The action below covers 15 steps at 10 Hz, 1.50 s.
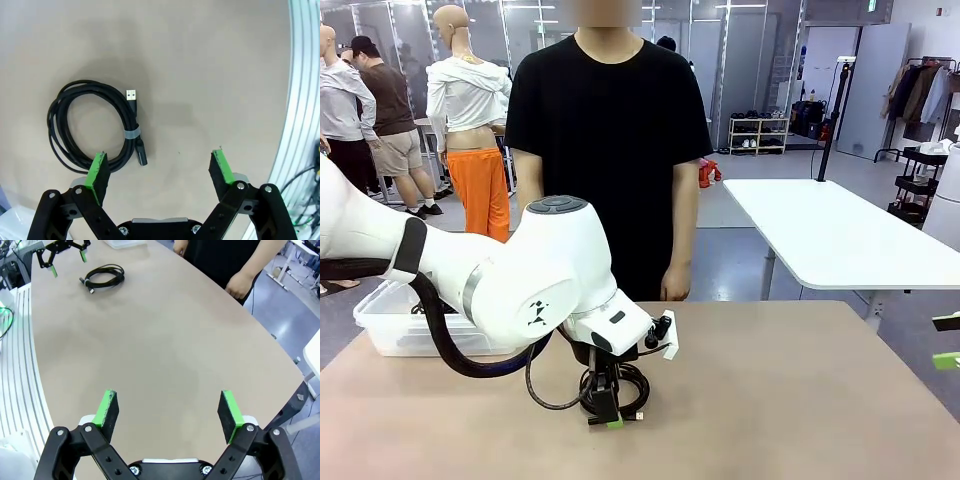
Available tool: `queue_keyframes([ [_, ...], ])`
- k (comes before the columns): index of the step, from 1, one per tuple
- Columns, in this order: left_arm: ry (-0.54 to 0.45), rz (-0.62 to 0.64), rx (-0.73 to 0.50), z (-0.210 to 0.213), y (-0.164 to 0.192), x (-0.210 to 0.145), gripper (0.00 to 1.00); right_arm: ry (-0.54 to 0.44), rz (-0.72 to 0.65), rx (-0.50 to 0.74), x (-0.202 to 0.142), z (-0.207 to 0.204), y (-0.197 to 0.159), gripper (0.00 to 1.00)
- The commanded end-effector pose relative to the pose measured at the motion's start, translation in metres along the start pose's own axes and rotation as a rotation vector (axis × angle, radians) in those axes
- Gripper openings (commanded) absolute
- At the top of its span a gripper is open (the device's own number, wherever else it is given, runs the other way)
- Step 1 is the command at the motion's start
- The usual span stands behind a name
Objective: Organize and store the cables.
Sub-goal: Place the USB Extension Cable into the Organizing box.
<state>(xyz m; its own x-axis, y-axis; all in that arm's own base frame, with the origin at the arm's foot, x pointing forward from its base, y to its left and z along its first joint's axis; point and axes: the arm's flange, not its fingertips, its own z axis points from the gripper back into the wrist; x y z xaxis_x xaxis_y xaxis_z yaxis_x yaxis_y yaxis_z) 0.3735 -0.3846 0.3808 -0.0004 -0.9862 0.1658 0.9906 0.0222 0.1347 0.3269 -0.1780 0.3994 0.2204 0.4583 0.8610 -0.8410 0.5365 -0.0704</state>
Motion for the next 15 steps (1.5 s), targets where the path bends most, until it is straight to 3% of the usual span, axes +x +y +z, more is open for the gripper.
queue_keyframes([
  [1, -0.008, 0.003, 0.01, 0.008, -0.002, 0.0, 1.0, 0.022, -0.005, 0.0, 0.004, 0.0, -0.001, 1.0],
  [5, -0.004, -0.001, 0.006, 0.004, 0.0, 0.001, 1.0, 0.022, -0.005, 0.0, 0.004, 0.0, -0.001, 1.0],
  [10, 0.112, 0.054, 0.008, -0.055, 0.031, 0.003, 1.0, 0.022, -0.005, 0.0, 0.004, 0.0, -0.001, 1.0],
  [15, 0.097, 0.036, -0.058, -0.088, 0.048, 0.003, 1.0, 0.022, -0.005, 0.0, 0.004, 0.0, -0.001, 1.0],
])
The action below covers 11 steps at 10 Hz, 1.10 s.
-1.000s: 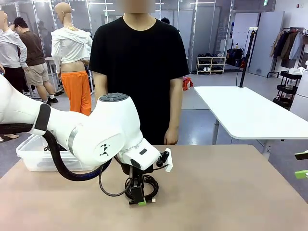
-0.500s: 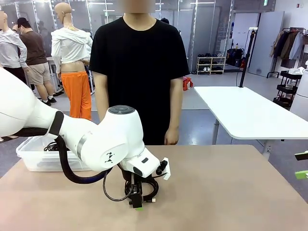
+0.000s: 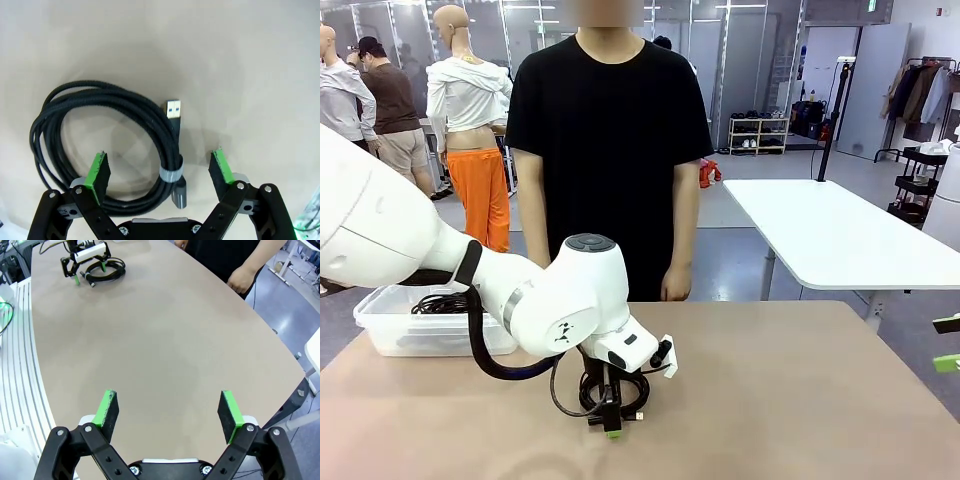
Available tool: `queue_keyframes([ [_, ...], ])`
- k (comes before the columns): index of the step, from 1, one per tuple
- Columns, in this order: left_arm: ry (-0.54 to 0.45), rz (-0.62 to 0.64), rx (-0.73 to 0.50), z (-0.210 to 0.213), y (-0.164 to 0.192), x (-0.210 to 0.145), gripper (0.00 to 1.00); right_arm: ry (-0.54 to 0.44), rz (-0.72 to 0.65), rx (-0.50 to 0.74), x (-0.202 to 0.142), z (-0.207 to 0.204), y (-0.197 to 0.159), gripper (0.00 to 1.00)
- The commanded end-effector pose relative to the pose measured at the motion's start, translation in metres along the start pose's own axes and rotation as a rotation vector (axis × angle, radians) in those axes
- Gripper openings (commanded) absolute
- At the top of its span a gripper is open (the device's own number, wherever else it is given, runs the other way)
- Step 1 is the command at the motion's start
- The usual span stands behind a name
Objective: Organize and store the cables.
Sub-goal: Place the USB Extension Cable into the Organizing box.
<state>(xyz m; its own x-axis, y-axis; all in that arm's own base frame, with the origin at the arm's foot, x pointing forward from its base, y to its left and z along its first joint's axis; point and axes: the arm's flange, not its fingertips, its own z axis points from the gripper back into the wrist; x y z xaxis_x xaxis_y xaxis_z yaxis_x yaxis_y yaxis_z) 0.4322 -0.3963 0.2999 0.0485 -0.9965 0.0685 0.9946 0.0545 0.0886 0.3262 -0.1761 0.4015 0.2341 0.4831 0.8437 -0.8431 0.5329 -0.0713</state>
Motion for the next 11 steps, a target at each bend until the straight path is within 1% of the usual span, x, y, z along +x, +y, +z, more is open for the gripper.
queue_keyframes([
  [1, -0.01, 0.006, -0.006, 0.002, 0.001, 0.004, 0.51, -0.012, -0.008, -0.003, 0.002, 0.0, -0.002, 1.0],
  [2, -0.001, -0.007, -0.01, 0.004, 0.0, 0.004, 0.41, -0.012, -0.008, -0.003, 0.002, 0.0, -0.002, 1.0],
  [3, -0.006, -0.023, -0.016, 0.005, -0.002, 0.004, 0.0, -0.012, -0.008, -0.003, 0.002, 0.0, -0.002, 1.0],
  [5, 0.016, -0.016, -0.036, 0.008, -0.005, 0.003, 0.0, -0.012, -0.008, -0.003, 0.002, 0.0, -0.002, 1.0],
  [6, 0.018, -0.016, -0.037, 0.011, -0.006, 0.004, 0.14, -0.012, -0.008, -0.003, 0.002, 0.0, -0.002, 1.0],
  [7, 0.018, -0.009, -0.032, 0.015, -0.007, 0.004, 0.04, -0.012, -0.008, -0.003, 0.002, 0.0, -0.002, 1.0],
  [8, 0.02, 0.013, -0.038, 0.021, -0.007, 0.003, 0.0, -0.012, -0.008, -0.003, 0.002, 0.0, -0.002, 1.0],
  [11, 0.002, 0.005, -0.044, 0.05, -0.008, -0.001, 0.0, -0.012, -0.008, -0.003, 0.002, 0.0, -0.002, 1.0],
])
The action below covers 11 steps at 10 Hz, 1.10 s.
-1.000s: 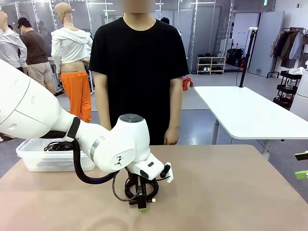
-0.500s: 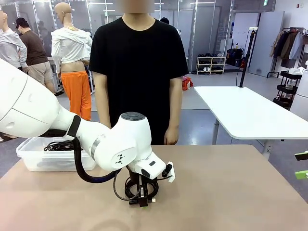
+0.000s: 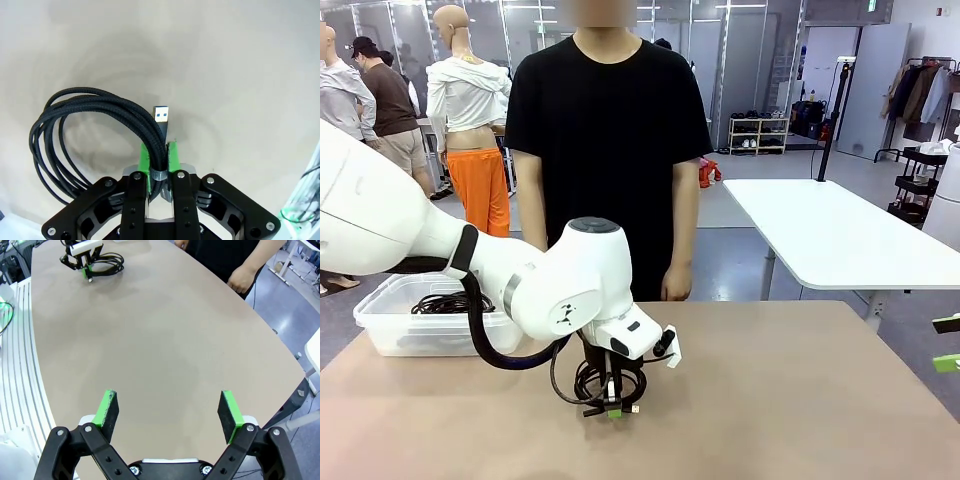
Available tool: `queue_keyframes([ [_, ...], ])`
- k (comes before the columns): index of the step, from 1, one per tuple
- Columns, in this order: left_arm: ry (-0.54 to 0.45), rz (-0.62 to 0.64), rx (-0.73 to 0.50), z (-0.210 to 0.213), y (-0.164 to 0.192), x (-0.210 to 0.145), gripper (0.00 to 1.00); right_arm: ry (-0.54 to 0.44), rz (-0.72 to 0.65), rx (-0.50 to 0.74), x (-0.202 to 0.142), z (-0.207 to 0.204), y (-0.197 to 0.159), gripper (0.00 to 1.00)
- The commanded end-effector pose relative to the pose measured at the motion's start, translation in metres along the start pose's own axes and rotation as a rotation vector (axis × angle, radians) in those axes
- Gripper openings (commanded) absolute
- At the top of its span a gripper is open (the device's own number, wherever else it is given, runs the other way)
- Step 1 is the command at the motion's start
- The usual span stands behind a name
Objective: Organize and store the cables.
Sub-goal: Place the USB Extension Cable into the Organizing box.
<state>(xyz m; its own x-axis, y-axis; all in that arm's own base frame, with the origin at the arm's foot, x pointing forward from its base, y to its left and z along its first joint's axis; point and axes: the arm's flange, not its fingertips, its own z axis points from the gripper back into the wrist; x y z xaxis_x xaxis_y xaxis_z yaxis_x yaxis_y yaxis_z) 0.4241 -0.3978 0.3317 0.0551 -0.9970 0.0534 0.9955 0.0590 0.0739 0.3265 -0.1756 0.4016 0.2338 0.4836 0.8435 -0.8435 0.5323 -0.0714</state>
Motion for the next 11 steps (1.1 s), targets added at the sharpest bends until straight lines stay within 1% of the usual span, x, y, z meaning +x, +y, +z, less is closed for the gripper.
queue_keyframes([
  [1, -0.015, -0.004, -0.032, 0.027, -0.004, -0.007, 0.0, -0.012, -0.009, -0.003, 0.001, 0.0, -0.002, 1.0],
  [3, -0.053, -0.051, -0.035, 0.049, -0.008, -0.013, 0.0, -0.012, -0.009, -0.003, 0.001, 0.0, -0.002, 1.0],
  [4, -0.067, -0.105, -0.033, 0.059, -0.011, -0.017, 0.0, -0.012, -0.009, -0.003, 0.001, 0.0, -0.002, 1.0],
  [5, -0.033, -0.011, -0.009, 0.034, -0.003, -0.001, 0.0, -0.012, -0.009, -0.003, 0.001, 0.0, -0.002, 1.0],
  [9, -0.033, -0.011, -0.009, 0.034, -0.003, -0.001, 0.0, -0.012, -0.009, -0.003, 0.001, 0.0, -0.002, 1.0],
  [10, -0.035, -0.02, -0.029, 0.032, -0.004, -0.003, 0.16, -0.012, -0.009, -0.003, 0.001, 0.0, -0.002, 1.0],
  [11, 0.051, 0.024, 0.038, 0.018, 0.011, -0.003, 0.16, -0.012, -0.009, -0.003, 0.001, 0.0, -0.002, 1.0],
])
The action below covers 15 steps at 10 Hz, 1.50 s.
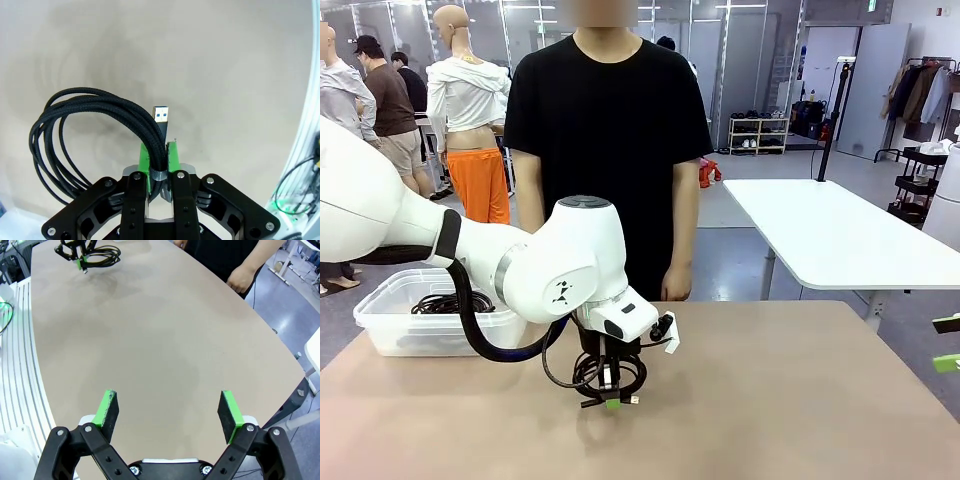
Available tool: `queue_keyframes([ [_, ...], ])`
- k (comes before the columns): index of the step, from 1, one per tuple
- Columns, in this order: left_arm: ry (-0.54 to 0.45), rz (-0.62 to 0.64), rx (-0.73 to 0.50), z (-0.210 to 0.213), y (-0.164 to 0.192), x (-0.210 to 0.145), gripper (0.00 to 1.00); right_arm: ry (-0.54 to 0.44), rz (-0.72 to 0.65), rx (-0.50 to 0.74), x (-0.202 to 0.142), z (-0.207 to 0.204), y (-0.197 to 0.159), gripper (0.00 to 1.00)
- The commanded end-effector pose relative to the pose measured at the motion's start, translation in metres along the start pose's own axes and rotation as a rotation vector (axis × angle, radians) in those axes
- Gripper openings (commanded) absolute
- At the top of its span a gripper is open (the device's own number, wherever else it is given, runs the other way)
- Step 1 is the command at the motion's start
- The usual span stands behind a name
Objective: Organize and store the cables.
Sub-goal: Place the USB Extension Cable into the Organizing box.
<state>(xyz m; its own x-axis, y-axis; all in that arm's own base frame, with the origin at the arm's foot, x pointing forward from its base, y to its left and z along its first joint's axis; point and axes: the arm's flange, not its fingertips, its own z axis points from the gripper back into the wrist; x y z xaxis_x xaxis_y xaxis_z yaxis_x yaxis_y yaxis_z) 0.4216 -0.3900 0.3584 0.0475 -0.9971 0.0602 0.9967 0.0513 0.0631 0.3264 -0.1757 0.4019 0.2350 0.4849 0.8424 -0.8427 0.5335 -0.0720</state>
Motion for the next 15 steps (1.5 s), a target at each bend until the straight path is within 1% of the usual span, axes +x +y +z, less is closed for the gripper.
queue_keyframes([
  [1, 0.053, 0.014, 0.081, -0.006, 0.027, -0.013, 0.16, -0.014, -0.008, -0.002, 0.001, 0.0, -0.002, 1.0],
  [2, 0.039, -0.077, 0.187, 0.005, 0.037, -0.035, 0.16, -0.014, -0.008, -0.002, 0.001, 0.0, -0.002, 1.0],
  [3, 0.001, -0.087, 0.204, 0.017, 0.054, -0.061, 0.16, -0.014, -0.008, -0.002, 0.001, 0.0, -0.002, 1.0],
  [4, -0.006, -0.065, 0.192, 0.029, 0.066, -0.084, 0.16, -0.014, -0.008, -0.002, 0.001, 0.0, -0.002, 1.0],
  [5, 0.007, -0.039, 0.203, 0.042, 0.077, -0.106, 0.16, -0.014, -0.008, -0.002, 0.001, 0.0, -0.002, 1.0],
  [6, -0.008, -0.018, 0.217, 0.054, 0.085, -0.128, 0.16, -0.014, -0.008, -0.002, 0.001, 0.0, -0.002, 1.0],
  [7, -0.034, -0.003, 0.25, 0.066, 0.095, -0.155, 0.16, -0.014, -0.008, -0.002, 0.001, 0.0, -0.002, 1.0],
  [8, -0.052, 0.052, 0.315, 0.077, 0.105, -0.184, 0.16, -0.014, -0.008, -0.002, 0.001, 0.0, -0.002, 1.0],
  [9, -0.088, 0.062, 0.343, 0.085, 0.111, -0.208, 0.16, -0.014, -0.008, -0.002, 0.001, 0.0, -0.002, 1.0],
  [10, -0.091, 0.112, 0.361, 0.088, 0.122, -0.228, 0.16, -0.014, -0.008, -0.002, 0.001, 0.0, -0.002, 1.0],
  [13, -0.06, 0.139, 0.343, 0.088, 0.157, -0.27, 0.16, -0.014, -0.008, -0.002, 0.001, 0.0, -0.002, 1.0],
  [14, -0.051, 0.16, 0.325, 0.086, 0.168, -0.28, 0.16, -0.014, -0.008, -0.002, 0.001, 0.0, -0.002, 1.0],
  [15, -0.038, 0.153, 0.301, 0.082, 0.176, -0.287, 0.16, -0.014, -0.008, -0.002, 0.001, 0.0, -0.002, 1.0],
])
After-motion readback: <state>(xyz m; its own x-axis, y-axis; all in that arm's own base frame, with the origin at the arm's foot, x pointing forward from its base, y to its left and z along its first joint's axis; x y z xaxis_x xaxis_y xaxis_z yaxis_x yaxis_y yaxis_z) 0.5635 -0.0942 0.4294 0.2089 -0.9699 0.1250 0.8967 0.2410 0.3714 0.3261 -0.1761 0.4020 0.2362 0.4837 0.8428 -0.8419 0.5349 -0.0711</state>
